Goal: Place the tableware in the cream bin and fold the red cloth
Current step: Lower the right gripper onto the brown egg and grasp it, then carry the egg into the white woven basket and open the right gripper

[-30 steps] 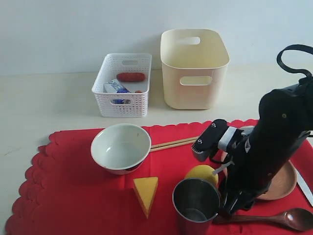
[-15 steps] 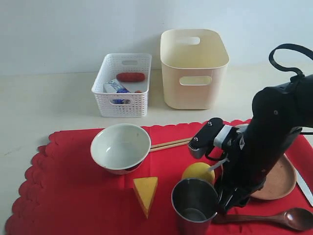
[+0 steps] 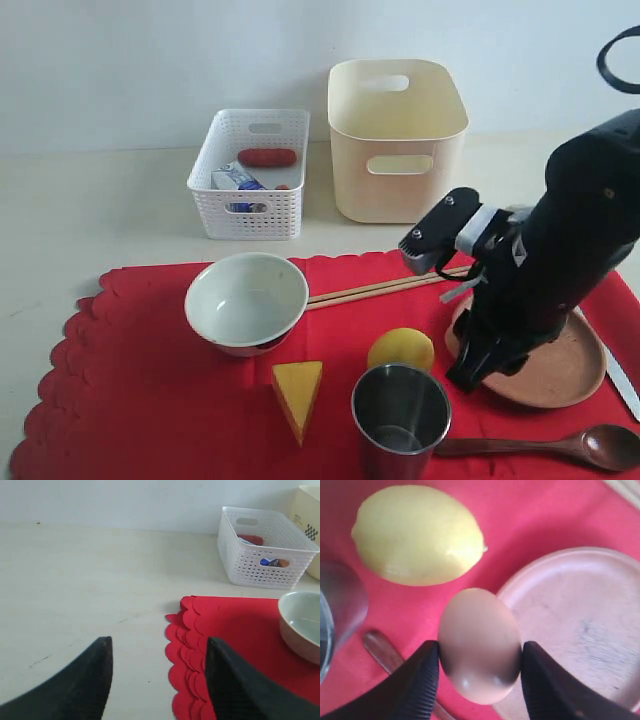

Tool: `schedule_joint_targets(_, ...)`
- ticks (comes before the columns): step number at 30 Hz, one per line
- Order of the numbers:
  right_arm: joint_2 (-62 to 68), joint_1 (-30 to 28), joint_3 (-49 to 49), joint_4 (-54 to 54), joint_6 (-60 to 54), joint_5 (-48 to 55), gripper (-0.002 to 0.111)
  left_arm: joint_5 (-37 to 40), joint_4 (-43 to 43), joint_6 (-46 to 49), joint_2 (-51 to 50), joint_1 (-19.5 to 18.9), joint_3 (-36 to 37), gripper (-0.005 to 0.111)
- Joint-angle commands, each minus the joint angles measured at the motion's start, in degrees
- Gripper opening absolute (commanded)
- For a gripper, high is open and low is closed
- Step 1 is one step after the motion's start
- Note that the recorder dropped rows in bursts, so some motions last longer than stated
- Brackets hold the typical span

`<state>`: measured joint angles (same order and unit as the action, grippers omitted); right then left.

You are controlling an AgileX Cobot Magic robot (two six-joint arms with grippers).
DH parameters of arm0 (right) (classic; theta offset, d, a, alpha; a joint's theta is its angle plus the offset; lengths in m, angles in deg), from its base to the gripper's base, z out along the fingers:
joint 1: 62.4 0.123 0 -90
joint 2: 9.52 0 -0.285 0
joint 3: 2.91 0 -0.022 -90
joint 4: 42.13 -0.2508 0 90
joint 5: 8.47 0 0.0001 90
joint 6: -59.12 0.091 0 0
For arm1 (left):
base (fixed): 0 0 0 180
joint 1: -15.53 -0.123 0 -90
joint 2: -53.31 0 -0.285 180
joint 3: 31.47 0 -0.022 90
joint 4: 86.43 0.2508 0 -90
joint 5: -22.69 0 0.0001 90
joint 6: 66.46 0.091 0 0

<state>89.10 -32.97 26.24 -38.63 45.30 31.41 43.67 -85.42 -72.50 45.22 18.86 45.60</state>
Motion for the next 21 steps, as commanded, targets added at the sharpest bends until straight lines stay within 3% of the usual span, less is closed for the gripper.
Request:
schedule_joint_targets(1,-4.12,-0.07,-0.37,5.50,5.64,-1.36,0.000,-0.54,-0.08,-0.27,0.30,0.08,0.14,0.054)
schedule_joint_targets(12,-5.73,-0.07,-1.02,0.83,6.38,-22.20,0.000,-0.54,-0.08,-0.27,0.30,0.08,0.14,0.054)
schedule_joint_targets(21,-0.34,-0.07,-13.44,-8.68,0.34,-22.68,0.000,-0.54,-0.08,-0.27,0.30,0.08,0.14,0.054)
